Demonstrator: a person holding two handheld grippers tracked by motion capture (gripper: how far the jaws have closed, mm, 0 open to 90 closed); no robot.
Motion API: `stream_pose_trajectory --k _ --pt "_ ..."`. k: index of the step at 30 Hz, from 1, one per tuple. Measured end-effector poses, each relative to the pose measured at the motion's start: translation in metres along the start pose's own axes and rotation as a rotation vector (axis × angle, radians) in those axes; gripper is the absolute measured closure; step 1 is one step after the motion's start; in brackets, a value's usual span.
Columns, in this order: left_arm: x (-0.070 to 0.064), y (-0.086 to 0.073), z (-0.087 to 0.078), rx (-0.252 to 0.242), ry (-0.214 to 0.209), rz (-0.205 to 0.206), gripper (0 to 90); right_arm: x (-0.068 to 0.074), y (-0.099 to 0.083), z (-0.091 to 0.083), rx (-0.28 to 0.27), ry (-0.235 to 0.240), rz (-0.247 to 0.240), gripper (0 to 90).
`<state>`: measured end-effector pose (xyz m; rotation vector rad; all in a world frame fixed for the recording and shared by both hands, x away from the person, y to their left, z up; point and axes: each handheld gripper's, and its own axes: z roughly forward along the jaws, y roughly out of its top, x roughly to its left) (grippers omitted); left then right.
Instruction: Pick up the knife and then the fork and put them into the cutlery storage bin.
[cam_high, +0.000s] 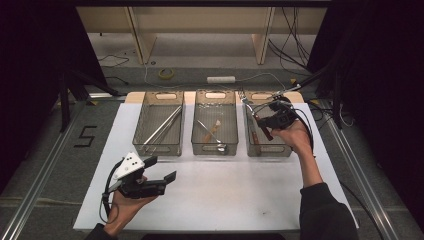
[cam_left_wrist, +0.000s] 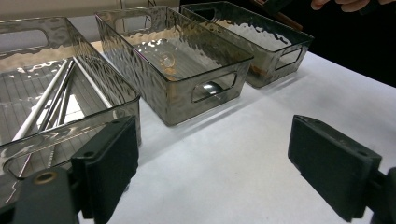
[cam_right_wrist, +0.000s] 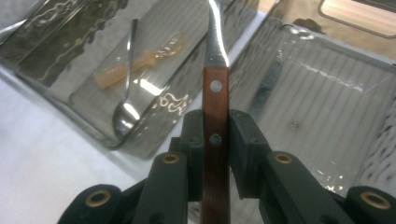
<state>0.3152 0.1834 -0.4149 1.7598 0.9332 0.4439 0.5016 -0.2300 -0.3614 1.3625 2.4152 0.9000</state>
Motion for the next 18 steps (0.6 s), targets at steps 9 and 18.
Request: stream_pose_trajectory --k 9,18 --pt "0.000 0.000 0.000 0.004 -0.001 0.004 15.8 -0.013 0.001 0.005 0.003 -0.031 0.042 77.3" --pt "0.000 0.000 0.000 0.002 -0.001 0.004 15.8 -0.018 0.001 0.010 0.004 -0.051 0.069 77.3"
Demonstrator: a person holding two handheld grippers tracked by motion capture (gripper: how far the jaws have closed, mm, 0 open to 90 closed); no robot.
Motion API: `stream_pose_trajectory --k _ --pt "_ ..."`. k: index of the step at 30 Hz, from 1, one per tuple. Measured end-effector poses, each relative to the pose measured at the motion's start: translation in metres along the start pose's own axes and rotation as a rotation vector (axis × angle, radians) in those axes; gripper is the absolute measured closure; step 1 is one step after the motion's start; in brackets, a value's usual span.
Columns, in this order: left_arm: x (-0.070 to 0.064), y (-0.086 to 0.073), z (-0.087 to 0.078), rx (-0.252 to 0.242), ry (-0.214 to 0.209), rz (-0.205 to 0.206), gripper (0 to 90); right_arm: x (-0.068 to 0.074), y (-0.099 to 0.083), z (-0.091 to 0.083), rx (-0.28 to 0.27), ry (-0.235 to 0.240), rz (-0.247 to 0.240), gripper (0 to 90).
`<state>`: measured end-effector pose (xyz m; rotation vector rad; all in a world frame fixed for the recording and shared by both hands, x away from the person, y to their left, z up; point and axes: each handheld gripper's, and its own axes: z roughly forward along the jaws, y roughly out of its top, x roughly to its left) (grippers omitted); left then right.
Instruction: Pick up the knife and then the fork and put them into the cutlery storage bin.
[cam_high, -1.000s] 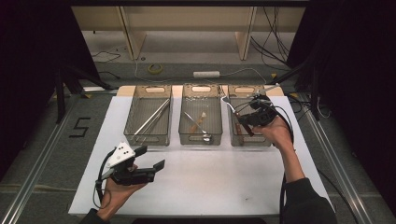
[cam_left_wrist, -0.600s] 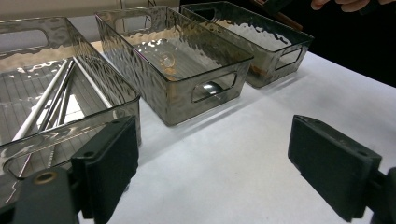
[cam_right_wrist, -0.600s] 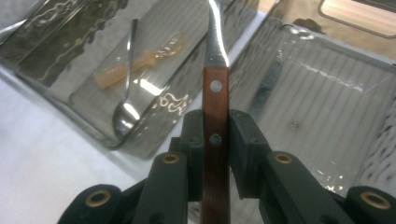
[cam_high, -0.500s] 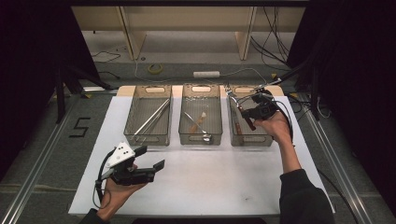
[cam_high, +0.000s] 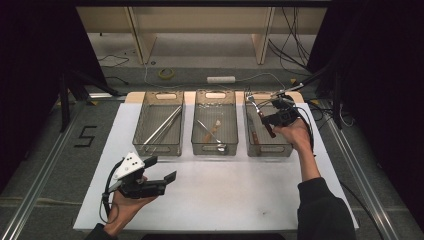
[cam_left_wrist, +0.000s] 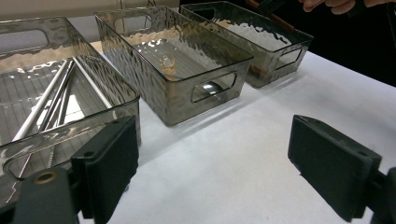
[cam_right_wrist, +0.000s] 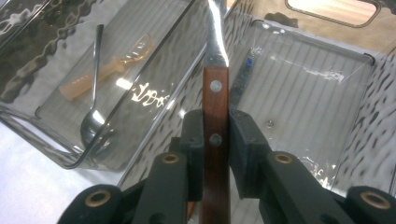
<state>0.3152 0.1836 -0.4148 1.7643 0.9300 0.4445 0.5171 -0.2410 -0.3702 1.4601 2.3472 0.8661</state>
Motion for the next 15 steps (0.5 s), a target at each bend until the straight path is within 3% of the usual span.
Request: stream_pose_trajectory --k 15 --pt "-0.0002 0.0000 0.0000 0.000 0.000 0.000 15.8 -0.0086 -0.0003 0.0095 0.025 -0.041 0.042 77.3"
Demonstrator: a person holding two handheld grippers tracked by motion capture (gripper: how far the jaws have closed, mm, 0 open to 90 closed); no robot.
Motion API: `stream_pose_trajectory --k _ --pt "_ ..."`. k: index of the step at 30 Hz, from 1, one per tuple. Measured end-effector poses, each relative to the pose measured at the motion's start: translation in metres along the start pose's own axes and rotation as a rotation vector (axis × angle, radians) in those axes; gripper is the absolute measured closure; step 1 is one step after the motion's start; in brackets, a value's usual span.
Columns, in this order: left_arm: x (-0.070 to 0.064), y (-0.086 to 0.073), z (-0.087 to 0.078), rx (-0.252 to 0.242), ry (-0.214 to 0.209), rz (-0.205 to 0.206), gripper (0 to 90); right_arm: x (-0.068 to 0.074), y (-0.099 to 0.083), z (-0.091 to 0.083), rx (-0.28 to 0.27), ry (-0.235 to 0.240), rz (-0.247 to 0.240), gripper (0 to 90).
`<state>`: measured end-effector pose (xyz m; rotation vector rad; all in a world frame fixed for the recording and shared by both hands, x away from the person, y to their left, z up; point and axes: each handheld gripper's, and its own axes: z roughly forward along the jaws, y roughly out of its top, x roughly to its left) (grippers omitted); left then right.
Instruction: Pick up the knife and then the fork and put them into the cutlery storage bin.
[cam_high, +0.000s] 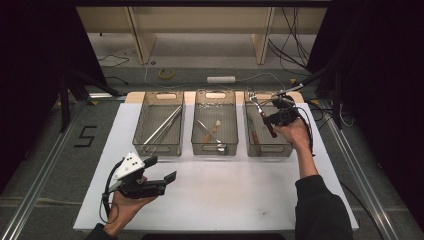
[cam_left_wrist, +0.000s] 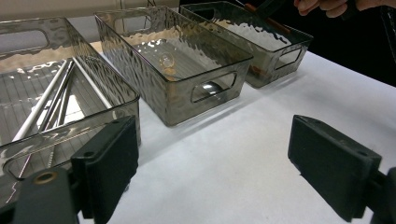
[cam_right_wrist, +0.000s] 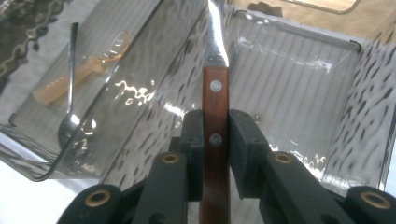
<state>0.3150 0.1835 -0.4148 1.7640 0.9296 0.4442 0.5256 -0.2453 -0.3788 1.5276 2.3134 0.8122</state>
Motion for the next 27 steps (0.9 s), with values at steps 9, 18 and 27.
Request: stream_pose_trajectory --k 9,18,27 --pt "0.000 0.000 0.000 0.000 0.001 -0.001 15.8 0.000 0.000 0.005 0.013 -0.017 0.011 77.2" --pt "0.000 0.000 0.000 0.000 0.001 -0.002 15.8 0.001 -0.001 0.011 0.024 -0.028 0.029 77.2" --pt "0.000 0.000 0.000 -0.001 -0.001 0.000 15.8 0.001 -0.006 0.018 0.046 -0.043 0.053 77.2"
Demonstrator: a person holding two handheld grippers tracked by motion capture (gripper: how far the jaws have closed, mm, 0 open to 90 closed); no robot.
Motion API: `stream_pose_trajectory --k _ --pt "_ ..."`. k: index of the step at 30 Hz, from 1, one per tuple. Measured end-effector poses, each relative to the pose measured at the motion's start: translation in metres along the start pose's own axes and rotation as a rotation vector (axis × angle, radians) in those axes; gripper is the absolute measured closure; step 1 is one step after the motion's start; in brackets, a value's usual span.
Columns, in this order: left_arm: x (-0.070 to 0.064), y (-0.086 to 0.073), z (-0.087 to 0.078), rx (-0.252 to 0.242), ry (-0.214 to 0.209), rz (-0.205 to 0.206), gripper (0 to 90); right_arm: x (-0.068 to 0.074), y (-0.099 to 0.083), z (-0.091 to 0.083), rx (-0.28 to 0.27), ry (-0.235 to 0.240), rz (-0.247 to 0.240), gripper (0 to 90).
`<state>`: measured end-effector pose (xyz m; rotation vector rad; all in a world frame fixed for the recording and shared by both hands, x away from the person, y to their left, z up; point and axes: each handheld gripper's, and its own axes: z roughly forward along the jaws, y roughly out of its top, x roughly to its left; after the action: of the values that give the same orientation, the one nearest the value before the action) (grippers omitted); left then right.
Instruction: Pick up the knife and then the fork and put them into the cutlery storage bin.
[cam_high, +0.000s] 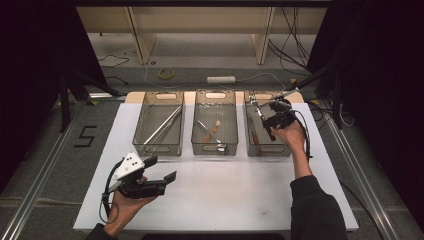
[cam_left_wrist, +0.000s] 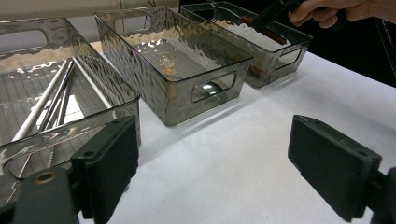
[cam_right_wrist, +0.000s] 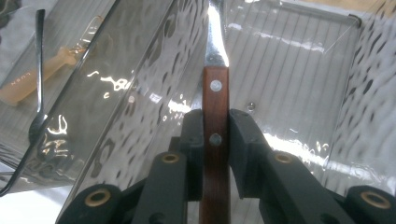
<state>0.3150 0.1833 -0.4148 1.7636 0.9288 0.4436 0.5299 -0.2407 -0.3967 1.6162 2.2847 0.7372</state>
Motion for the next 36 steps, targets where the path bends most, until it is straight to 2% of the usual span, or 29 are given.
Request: stream_pose_trajectory --k 20,36 --pt "0.000 0.000 0.000 0.000 0.000 0.000 15.8 -0.001 -0.007 0.016 0.042 -0.013 0.022 77.1" --pt "0.000 0.000 0.000 0.000 0.001 0.001 15.8 0.002 -0.007 0.023 0.071 -0.019 0.022 76.8"
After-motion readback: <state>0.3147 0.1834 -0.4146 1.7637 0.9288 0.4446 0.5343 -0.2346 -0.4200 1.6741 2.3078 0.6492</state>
